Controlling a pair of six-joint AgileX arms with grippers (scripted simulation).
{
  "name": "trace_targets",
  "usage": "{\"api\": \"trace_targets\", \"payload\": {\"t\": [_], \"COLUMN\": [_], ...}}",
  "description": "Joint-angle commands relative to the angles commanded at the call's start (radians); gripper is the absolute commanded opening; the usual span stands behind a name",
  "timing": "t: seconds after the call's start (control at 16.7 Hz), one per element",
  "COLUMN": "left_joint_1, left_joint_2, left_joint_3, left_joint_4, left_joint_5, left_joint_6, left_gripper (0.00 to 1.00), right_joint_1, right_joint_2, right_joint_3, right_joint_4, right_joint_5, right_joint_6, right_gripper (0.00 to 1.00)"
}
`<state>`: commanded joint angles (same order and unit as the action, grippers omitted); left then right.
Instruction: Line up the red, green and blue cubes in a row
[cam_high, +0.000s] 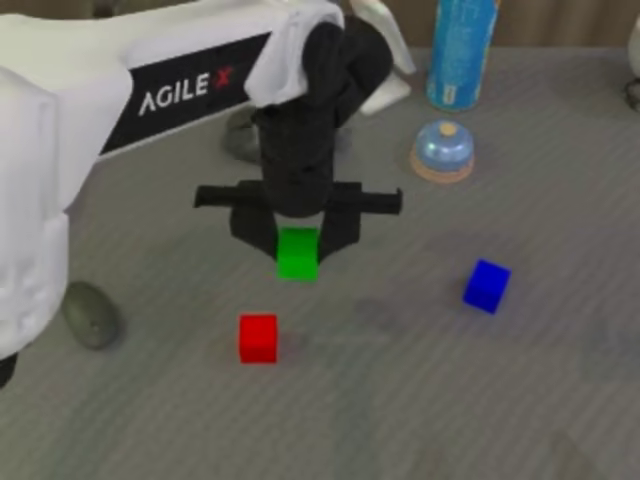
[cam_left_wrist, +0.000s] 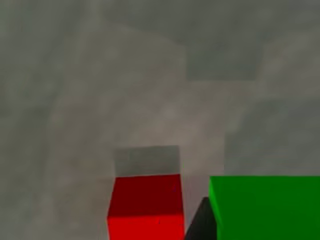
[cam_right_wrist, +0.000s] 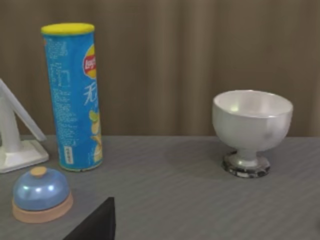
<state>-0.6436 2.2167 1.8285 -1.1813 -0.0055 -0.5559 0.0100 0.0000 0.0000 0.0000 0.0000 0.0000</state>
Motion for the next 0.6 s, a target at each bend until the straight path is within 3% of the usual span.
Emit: {"api": "trace_targets", "payload": {"t": [0.24,0.6], "left_joint_1": [-0.108,-0.127], "left_joint_2": [-0.009,-0.01], "left_joint_3": [0.022,0.024], "left_joint_4": [-0.024,-0.025], "left_joint_5": [-0.002,-0.002], "left_joint_6": [-0.183,-0.212], "left_gripper": [0.0,0.0], "right_joint_1": [0.0,0.0], "right_joint_2": [0.0,0.0], "right_joint_3": [0.0,0.0], "right_joint_4": [0.0,0.0], "right_joint_5": [0.0,0.0], "right_joint_6": [0.0,0.0], "right_gripper": [1.0,1.0]}}
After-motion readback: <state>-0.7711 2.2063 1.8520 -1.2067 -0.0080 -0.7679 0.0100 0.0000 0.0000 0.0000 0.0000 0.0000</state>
